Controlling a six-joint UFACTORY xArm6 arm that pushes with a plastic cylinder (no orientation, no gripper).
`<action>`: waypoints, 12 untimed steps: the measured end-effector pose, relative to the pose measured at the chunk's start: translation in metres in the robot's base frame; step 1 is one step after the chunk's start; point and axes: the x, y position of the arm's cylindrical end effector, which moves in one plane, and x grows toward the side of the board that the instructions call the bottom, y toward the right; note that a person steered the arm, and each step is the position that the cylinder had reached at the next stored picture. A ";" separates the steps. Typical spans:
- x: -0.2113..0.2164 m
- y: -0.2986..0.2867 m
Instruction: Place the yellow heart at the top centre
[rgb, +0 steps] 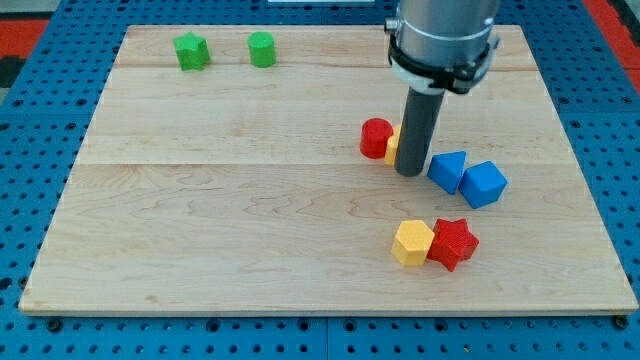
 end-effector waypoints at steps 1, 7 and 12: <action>-0.044 0.000; -0.109 -0.078; -0.174 -0.079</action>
